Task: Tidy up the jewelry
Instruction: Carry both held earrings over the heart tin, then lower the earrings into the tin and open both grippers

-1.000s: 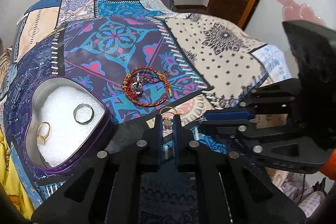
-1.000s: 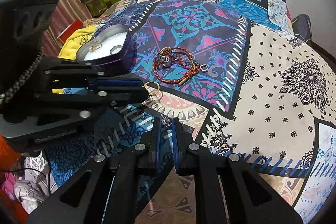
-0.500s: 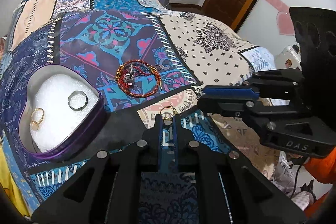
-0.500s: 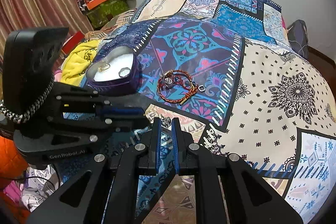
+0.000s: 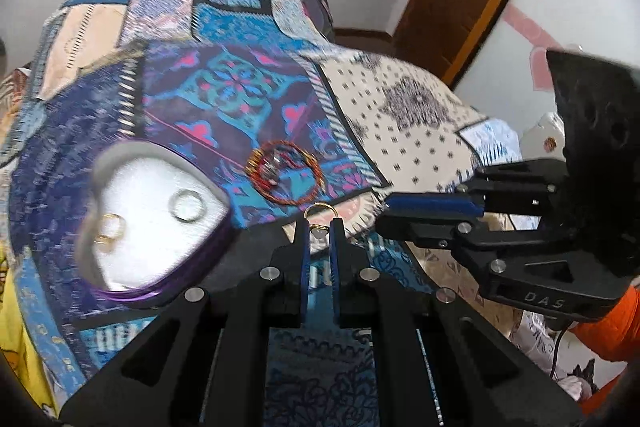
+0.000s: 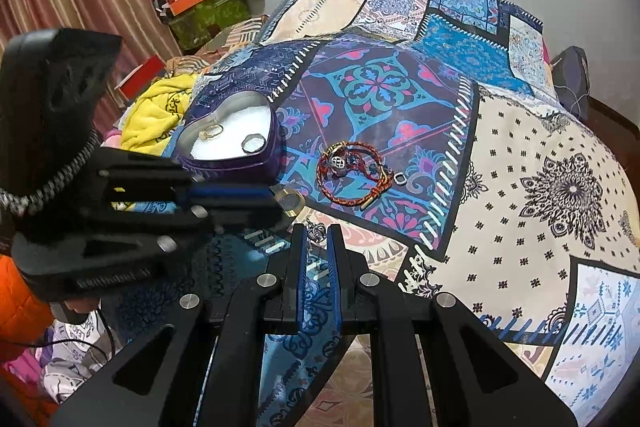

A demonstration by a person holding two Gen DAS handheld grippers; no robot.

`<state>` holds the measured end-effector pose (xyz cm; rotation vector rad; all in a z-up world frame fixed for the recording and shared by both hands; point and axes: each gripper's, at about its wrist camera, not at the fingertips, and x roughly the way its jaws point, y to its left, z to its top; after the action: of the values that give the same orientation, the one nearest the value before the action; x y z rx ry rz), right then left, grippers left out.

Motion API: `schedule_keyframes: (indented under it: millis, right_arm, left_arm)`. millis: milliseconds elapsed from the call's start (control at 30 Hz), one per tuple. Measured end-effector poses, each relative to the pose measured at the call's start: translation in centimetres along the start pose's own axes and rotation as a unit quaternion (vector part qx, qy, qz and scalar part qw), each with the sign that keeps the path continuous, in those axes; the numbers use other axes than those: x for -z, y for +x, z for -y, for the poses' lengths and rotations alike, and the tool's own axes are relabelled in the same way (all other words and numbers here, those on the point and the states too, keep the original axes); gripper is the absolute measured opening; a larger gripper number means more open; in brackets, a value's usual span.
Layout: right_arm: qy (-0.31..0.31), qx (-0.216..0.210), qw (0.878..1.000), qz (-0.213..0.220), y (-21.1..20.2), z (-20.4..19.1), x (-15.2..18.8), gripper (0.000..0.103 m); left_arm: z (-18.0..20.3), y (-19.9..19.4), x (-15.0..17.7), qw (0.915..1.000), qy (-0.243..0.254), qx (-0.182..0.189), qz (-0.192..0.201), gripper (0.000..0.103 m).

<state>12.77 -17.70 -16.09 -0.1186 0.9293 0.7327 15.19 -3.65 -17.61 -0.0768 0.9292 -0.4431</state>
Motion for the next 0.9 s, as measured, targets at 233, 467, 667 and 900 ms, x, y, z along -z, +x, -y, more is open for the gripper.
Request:
schedule_keyframes:
  millis: [233,467,667,900]
  right_arm:
    - [-0.002,-0.002,1.000,0.024,-0.5,-0.8,-1.8,0.009]
    - [-0.020,-0.006,0.998,0.055,-0.6,-3.0,-4.2,0.009]
    - [-0.025,-0.014,0.997,0.073,-0.4,-4.3,-5.9,0.009]
    - [-0.027,-0.022,0.996,0.080,0.5,-5.4,-7.3,0.009]
  left_arm:
    - [-1.6,-3.8,-0.5,0.9973,-0.003,-0.058,0.045,0.008]
    - [-3.5,-6.5,-0.6,0.9928,-0.009,-0.097,0.070,0.008]
    - [-4.8,-7.7,-0.4,0.9897,-0.013,-0.119,0.079,0.008]
    - [-6.4,-7.7,-0.2,0.9890,-0.024,-0.126,0.074,0.008]
